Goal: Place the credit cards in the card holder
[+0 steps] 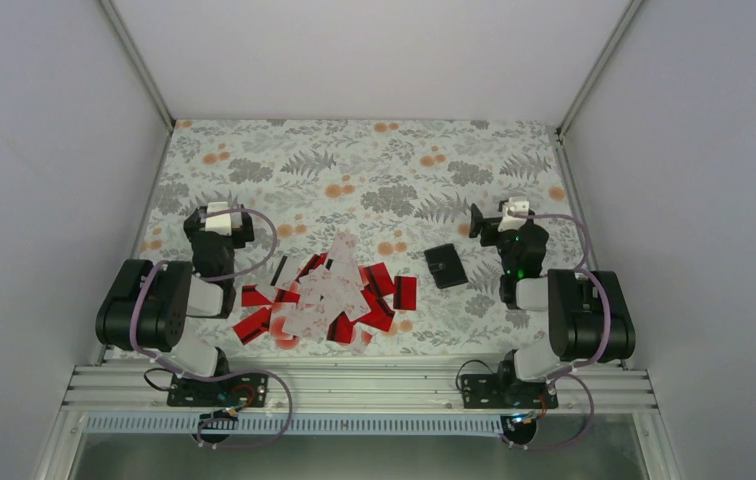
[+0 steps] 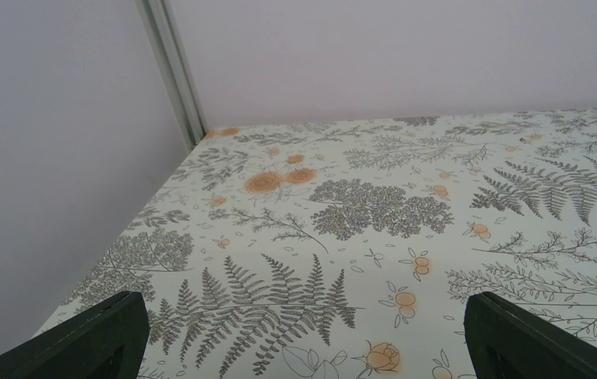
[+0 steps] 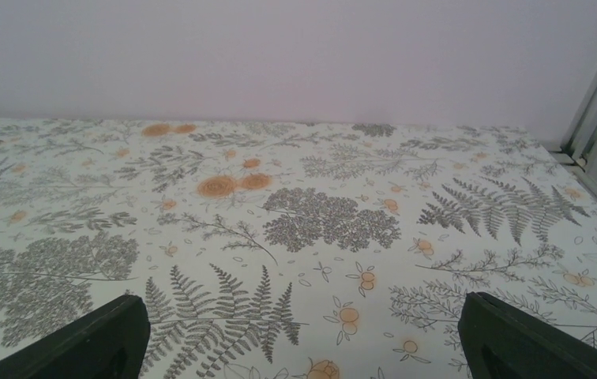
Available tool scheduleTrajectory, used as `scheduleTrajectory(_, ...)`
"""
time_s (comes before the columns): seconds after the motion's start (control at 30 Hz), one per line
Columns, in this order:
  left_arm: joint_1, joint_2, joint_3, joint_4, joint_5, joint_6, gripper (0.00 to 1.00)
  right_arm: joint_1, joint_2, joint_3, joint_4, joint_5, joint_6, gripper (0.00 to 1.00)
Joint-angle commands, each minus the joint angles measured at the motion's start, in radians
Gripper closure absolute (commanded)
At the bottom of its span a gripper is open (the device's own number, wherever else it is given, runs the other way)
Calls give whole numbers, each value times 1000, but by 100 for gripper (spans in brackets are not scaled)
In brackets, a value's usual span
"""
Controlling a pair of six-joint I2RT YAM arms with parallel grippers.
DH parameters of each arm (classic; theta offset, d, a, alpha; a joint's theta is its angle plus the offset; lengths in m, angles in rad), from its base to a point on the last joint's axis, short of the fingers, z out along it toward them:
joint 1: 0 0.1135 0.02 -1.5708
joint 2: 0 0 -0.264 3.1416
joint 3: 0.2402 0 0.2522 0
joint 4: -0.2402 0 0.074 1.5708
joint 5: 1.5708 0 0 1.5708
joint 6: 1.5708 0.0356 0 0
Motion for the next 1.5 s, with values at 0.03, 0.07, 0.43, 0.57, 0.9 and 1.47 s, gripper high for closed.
scheduleTrajectory(0.03,-13,-72,61,-73,-18,0,0,-6,-61,164,-258,58,20,1)
scheduleTrajectory(0.07,-17,-97,100,-173,-38,-5,0,-6,-87,173,-281,56,20,1)
scheduleTrajectory(0.43,-40,-315,501,-1101,-52,-301,0,-5,-243,477,-874,112,97,1)
scheduleTrajectory(0.57,-50,-377,593,-1350,-5,-377,0,-4,-271,554,-1058,61,104,1)
scheduleTrajectory(0.9,-47,-434,709,-1714,305,-435,0,-6,-306,606,-1385,-135,337,1)
scheduleTrajectory(1.47,-434,-159,721,-1642,603,-609,7,-4,-196,399,-1565,-307,404,13)
